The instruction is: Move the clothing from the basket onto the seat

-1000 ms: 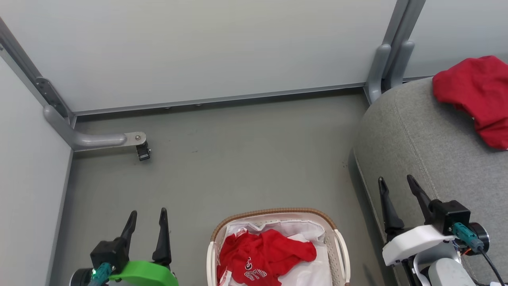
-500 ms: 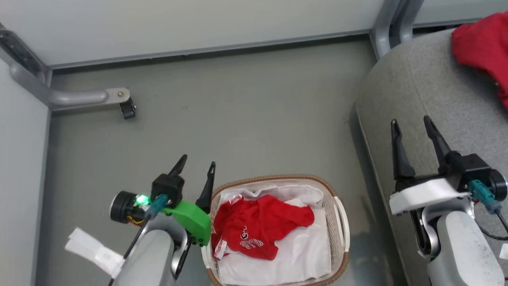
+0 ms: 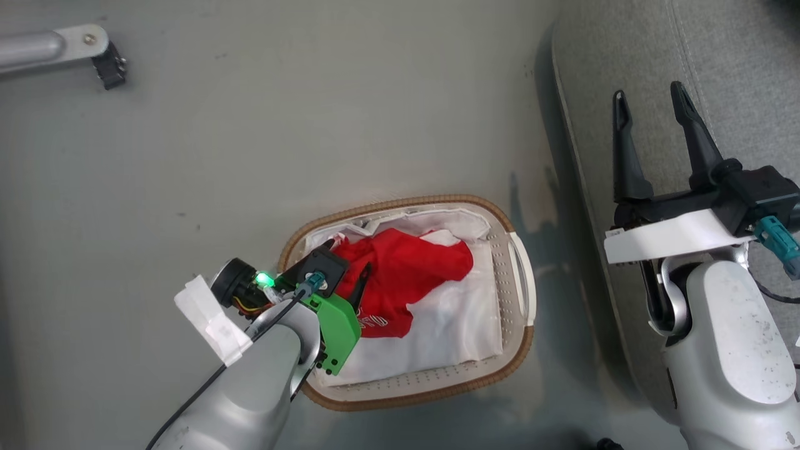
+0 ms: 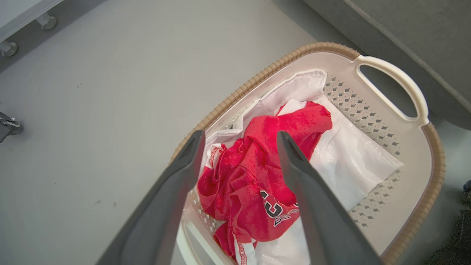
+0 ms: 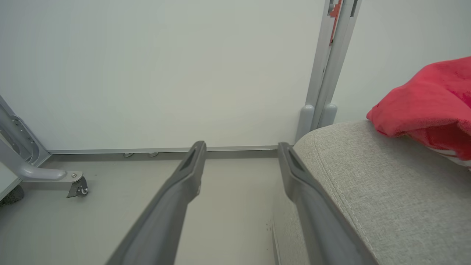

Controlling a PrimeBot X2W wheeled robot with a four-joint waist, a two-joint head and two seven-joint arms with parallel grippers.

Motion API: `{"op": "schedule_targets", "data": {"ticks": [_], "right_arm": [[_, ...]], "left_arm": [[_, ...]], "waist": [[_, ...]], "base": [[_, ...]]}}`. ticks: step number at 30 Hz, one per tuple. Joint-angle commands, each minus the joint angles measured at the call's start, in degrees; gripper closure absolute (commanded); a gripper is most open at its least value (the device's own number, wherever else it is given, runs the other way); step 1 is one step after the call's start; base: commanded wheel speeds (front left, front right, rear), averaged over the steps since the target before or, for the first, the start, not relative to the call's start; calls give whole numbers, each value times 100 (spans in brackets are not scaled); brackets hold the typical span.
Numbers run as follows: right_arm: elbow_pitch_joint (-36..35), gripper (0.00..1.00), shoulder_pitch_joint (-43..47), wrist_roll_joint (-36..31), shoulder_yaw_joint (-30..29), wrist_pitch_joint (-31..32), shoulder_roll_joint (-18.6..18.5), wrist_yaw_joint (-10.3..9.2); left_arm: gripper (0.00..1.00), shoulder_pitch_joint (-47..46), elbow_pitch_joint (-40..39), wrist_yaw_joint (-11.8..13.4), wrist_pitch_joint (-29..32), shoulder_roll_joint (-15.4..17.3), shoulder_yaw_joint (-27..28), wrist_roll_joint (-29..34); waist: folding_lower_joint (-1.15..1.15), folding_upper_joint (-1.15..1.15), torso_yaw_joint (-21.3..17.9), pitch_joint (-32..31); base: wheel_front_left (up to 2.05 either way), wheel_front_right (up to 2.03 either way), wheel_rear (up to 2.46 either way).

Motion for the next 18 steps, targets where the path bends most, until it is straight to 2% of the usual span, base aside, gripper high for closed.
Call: {"op": "schedule_targets", "data": {"ticks": [1,9,18], "right_arm": [[-53,0,-123,29,36,-15,-9,-8],[-275,0,-475,23,235,-15,-8,-8],[-461,0,-717,158,409,-15,-10,-8]], "left_arm": [[0,-188,121,-21,56,39,-107,-85],[0,-703,796,-21,239,37,-546,-141],[0,-1100,1411,88,262,39,-623,-145]], "waist": [[-1,0,-539,818],[-1,0,-868,1440],[-1,0,-1008,1781]], "base": [[0,0,0],[0,0,0],[0,0,0]]}}
